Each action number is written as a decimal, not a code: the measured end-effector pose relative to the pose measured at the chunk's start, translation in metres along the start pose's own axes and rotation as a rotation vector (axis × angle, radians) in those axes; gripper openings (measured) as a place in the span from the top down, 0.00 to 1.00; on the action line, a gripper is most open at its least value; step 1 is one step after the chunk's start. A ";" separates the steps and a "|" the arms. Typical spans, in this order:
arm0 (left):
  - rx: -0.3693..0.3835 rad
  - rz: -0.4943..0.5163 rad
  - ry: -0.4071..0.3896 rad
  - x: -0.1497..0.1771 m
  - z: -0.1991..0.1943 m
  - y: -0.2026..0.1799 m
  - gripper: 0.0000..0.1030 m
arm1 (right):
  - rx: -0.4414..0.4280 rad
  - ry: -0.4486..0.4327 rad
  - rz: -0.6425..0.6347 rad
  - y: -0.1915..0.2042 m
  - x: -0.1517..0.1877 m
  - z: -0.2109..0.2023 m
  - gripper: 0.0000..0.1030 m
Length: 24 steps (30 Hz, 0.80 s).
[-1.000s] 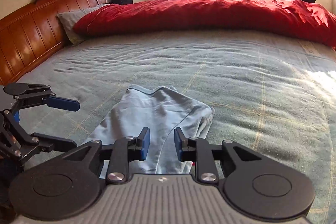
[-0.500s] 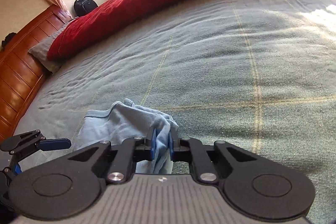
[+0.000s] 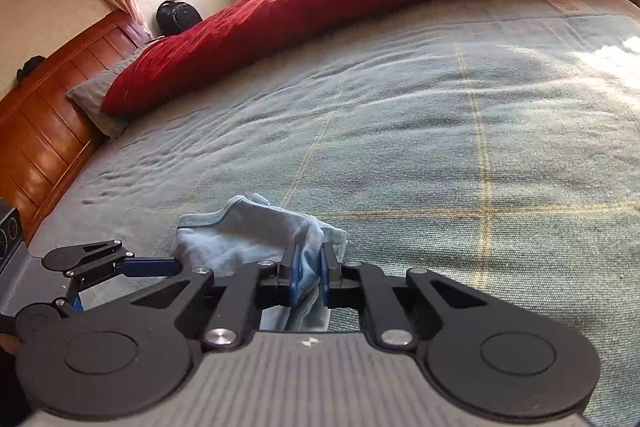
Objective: Fold clothes
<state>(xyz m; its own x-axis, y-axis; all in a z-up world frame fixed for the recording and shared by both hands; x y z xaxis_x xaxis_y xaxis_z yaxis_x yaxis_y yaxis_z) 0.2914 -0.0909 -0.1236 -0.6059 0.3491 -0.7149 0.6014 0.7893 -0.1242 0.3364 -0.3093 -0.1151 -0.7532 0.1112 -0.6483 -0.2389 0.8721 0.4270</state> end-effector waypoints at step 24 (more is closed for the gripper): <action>-0.103 -0.087 0.014 0.020 -0.038 0.030 0.21 | 0.026 0.123 -0.571 0.081 -0.024 0.049 0.94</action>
<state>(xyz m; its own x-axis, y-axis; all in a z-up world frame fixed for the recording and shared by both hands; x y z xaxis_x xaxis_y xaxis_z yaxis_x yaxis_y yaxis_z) 0.2772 -0.0407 -0.1156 -0.6606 0.2838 -0.6950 0.4901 0.8643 -0.1130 0.3651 -0.2183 -0.0964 -0.5755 -0.4345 -0.6928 -0.6140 0.7892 0.0150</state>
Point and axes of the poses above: each gripper's, at about its wrist camera, not at the fingertips, and z roughly the way its jaws point, y to its left, x to its underside, the point moved 5 cm from there along z, roughly the way its jaws point
